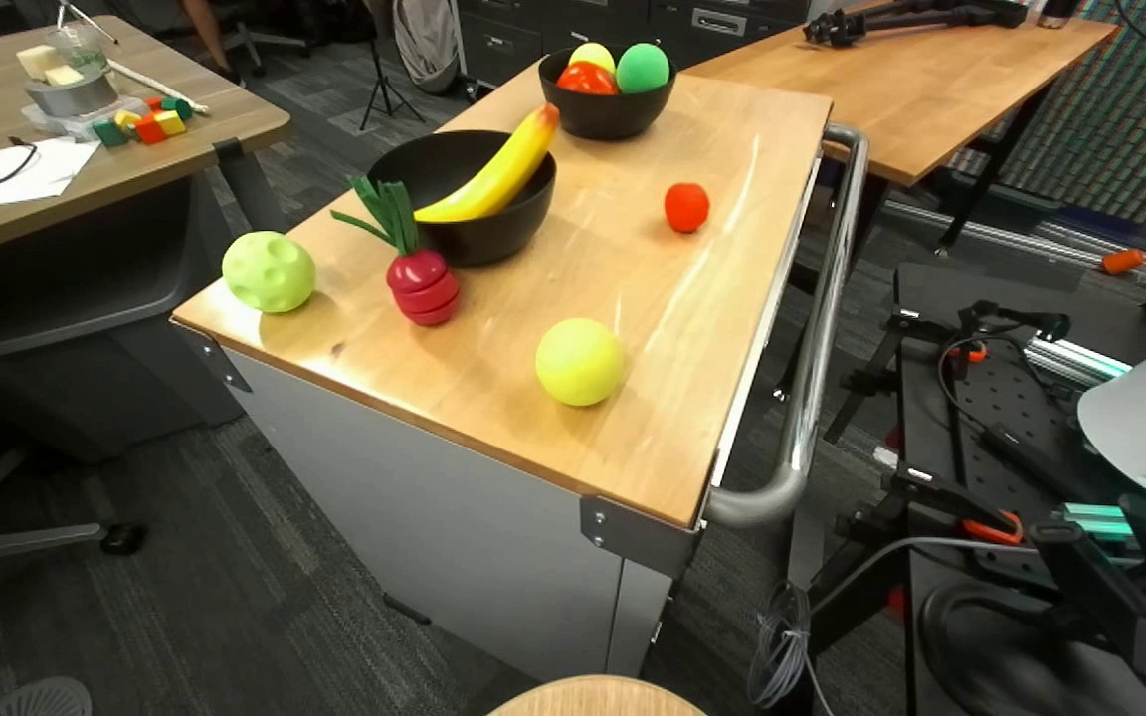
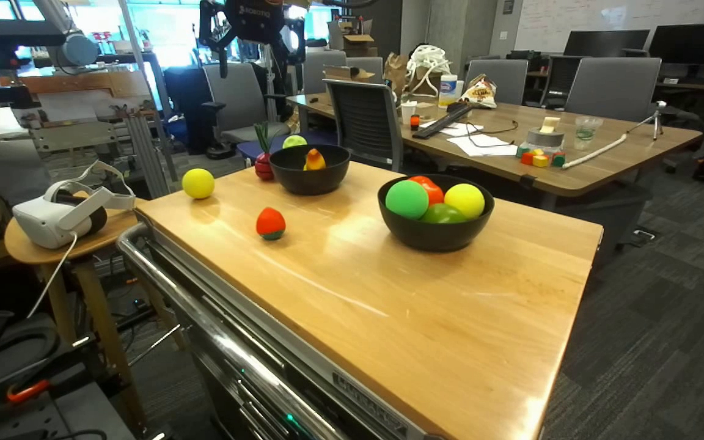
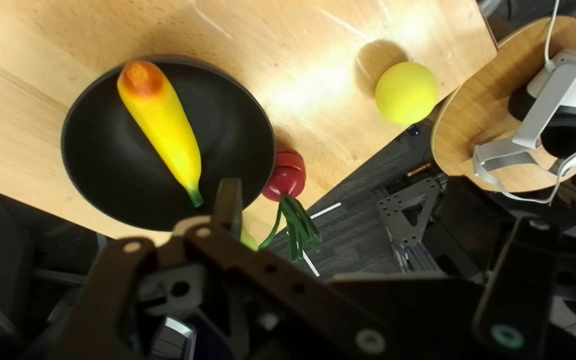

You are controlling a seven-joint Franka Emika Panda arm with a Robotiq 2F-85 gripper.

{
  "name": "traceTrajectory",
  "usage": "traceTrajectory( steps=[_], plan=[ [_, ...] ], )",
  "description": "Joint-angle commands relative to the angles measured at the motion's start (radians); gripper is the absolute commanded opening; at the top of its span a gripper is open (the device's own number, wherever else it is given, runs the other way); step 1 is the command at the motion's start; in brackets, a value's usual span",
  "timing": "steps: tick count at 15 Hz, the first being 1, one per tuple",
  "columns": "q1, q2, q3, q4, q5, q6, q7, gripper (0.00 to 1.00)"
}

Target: Take all the contents from the black bowls and place them on the table one at at time starting with the left bowl then right bowl

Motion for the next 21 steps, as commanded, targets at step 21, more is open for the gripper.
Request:
traceTrajectory(
  steps=[21],
  plan=[
    [-0.026,0.353,0.083,0.035,-0.363,0.474,-0.302,1.00]
  ],
)
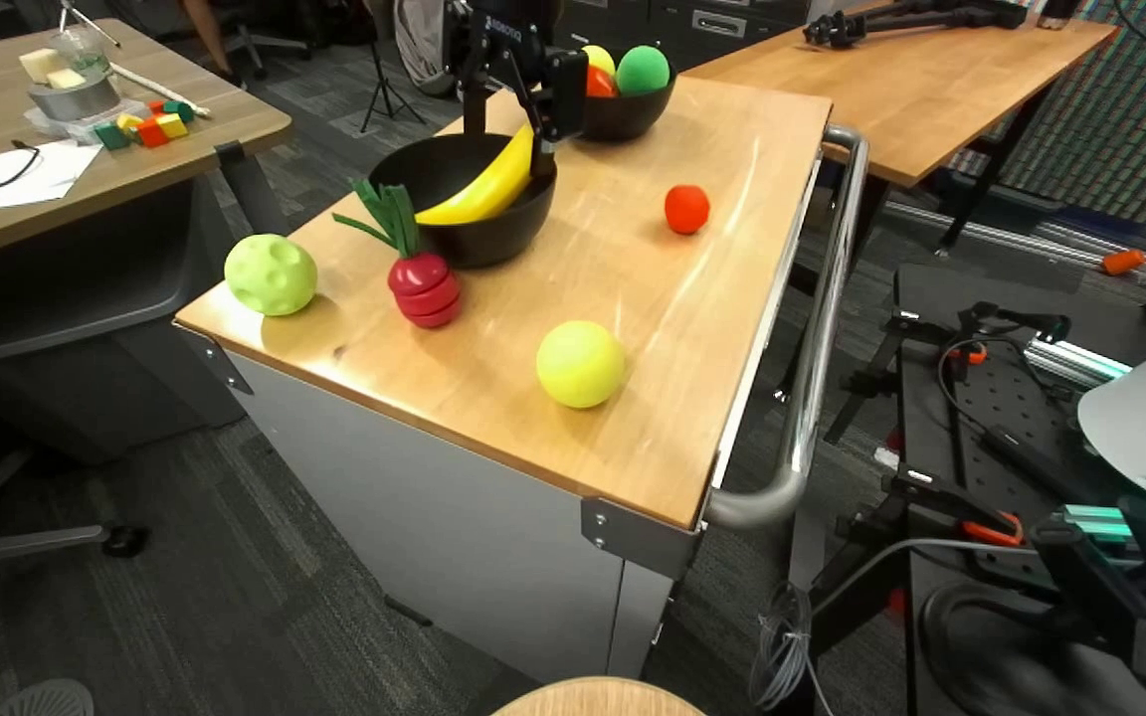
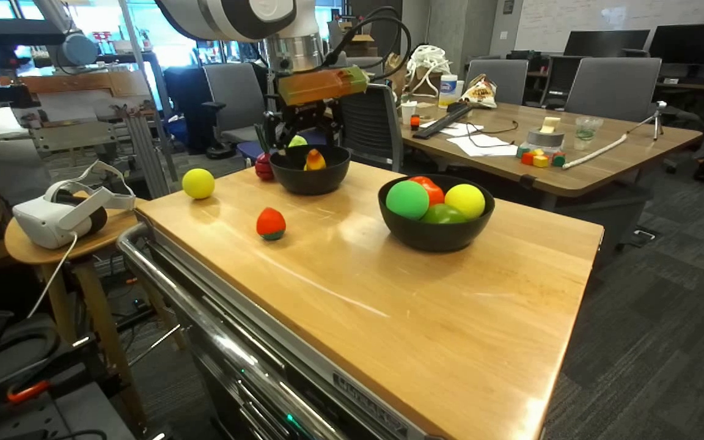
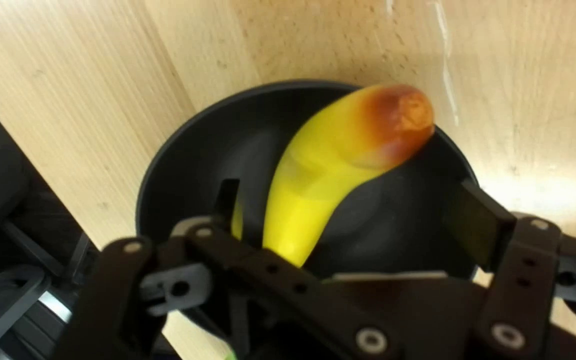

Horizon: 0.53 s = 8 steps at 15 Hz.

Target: Take all the contents from the black bowls and place them on the table one at at time starting with the left bowl then right bowl

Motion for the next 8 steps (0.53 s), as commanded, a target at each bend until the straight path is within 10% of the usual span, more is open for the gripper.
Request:
traceTrajectory(
  steps=[1,6,7,8],
  plan=[
    [-0.022,0.028,0.023,0.006,-0.079,0.066,-0.038,1.00],
    [-0.025,0.051,0.024,-0.002,-0.149,0.107,-0.032,0.97],
    [-0.024,0.055,0.022,-0.002,-0.162,0.110,-0.028,0.74],
    [-0.024,0.058,0.022,-0.002,-0.171,0.108,-0.025,0.73]
  ],
)
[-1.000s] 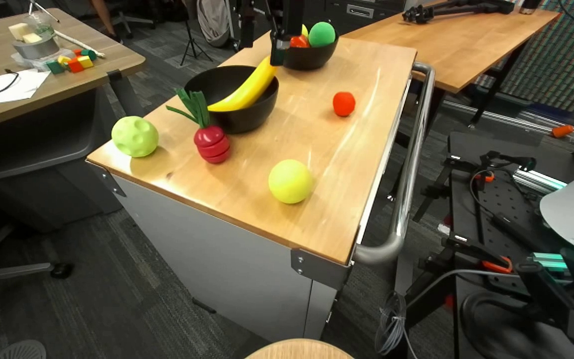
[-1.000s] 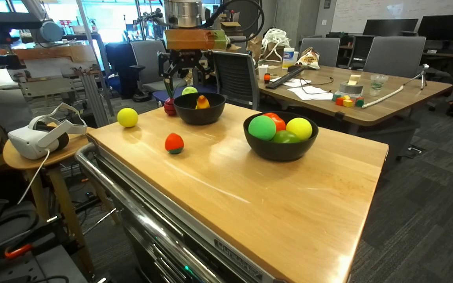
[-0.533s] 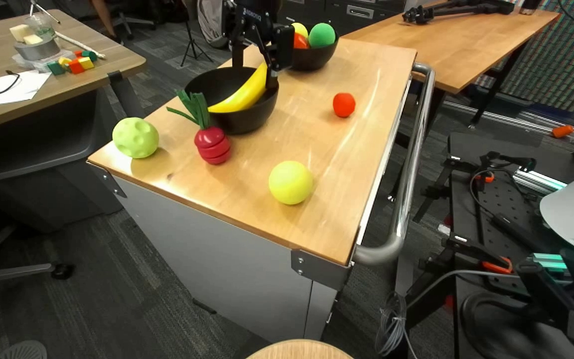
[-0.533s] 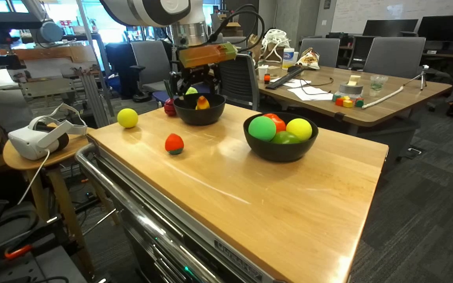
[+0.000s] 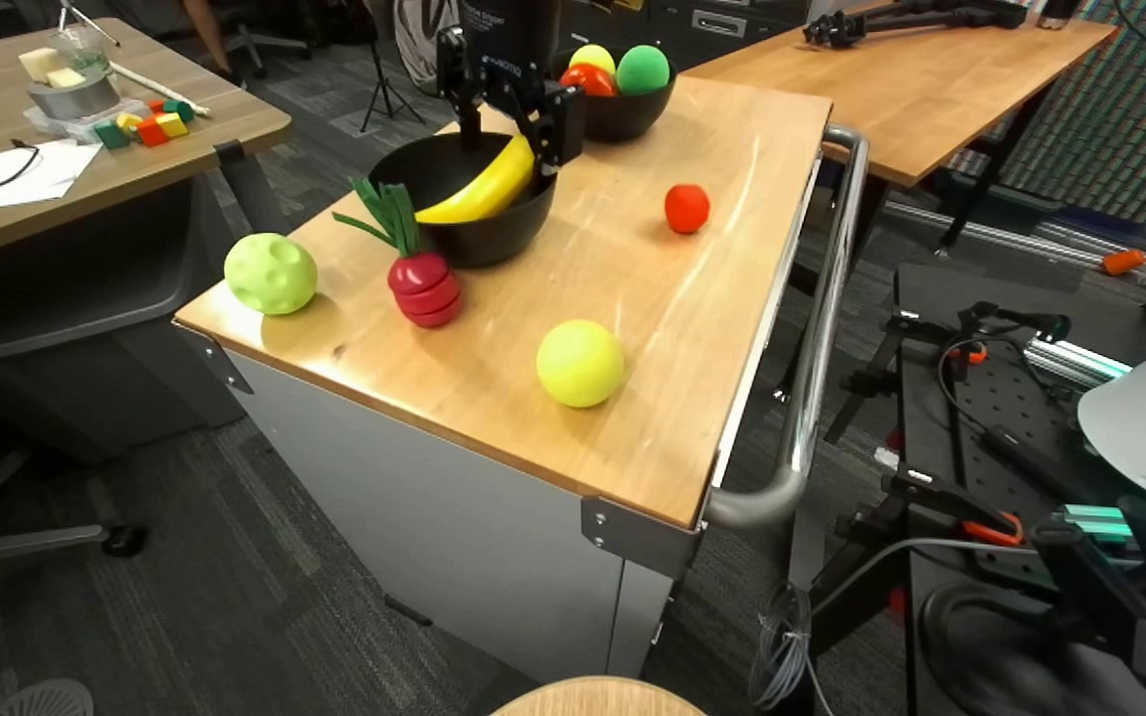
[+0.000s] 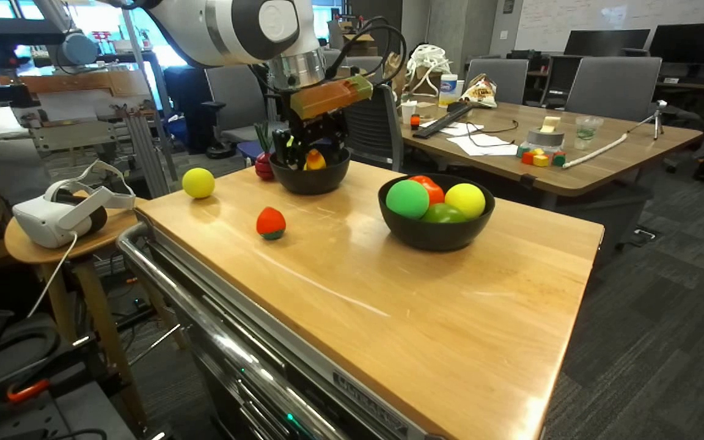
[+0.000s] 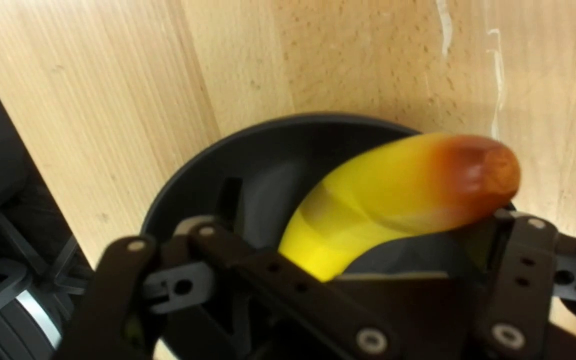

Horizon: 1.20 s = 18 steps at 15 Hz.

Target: Take all the contents from the black bowls and place them on the table one at at time starting with the left bowl then right bowl

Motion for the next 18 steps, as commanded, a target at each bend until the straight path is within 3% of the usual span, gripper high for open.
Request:
traceTrajectory(
  steps=[1,5,8,13,18],
  plan=[
    [-0.020,0.008,0.018,0.002,-0.042,0.028,-0.003,0.70],
    [-0.019,0.008,0.022,0.001,-0.056,0.023,0.000,0.36],
    [-0.017,0.007,0.023,0.001,-0.062,0.020,0.007,0.17],
    [-0.025,-0.006,0.033,0.006,-0.029,0.020,0.018,0.17],
    [-0.084,-0.076,0.086,0.010,0.204,0.024,0.017,0.17]
  ],
)
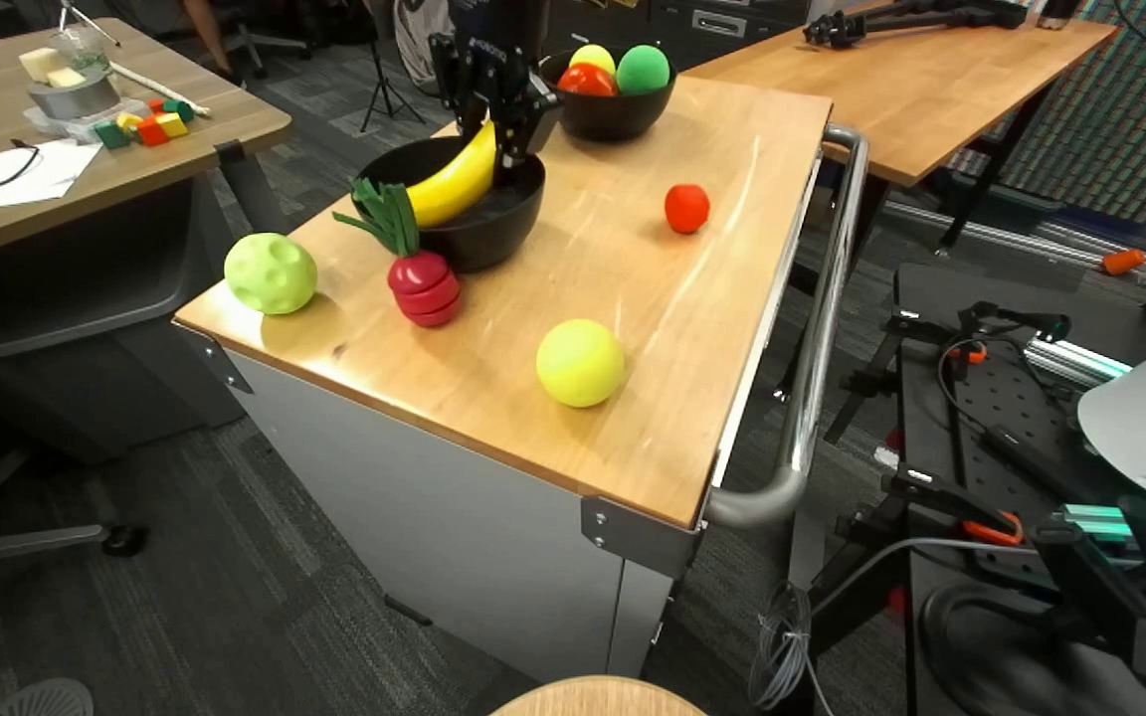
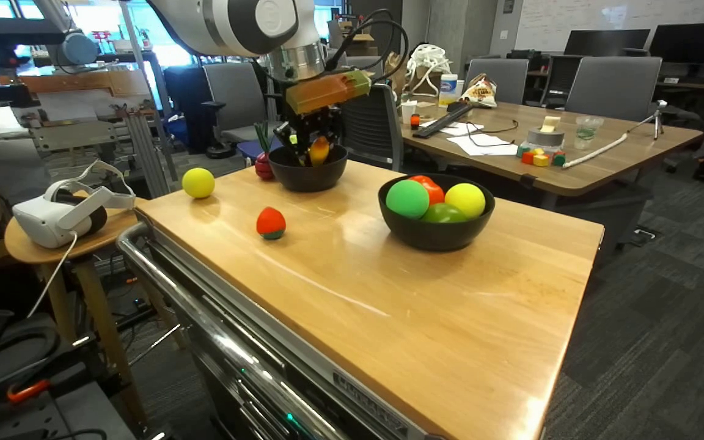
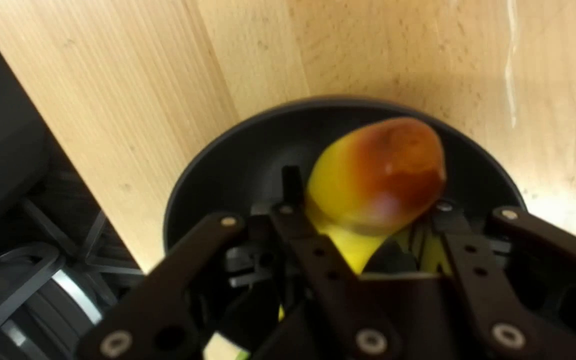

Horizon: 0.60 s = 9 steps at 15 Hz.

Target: Take all the contents from the black bowls and place them on the table one at at time starting with the left bowl then right bowl

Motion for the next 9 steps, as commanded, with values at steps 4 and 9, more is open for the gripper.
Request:
traceTrajectory(
  steps=[4,9],
  plan=[
    [-0.083,-0.153,0.028,-0.031,0.285,0.043,0.008,0.17],
    [-0.117,-0.293,-0.036,-0.163,0.466,0.076,0.038,0.17]
  ],
)
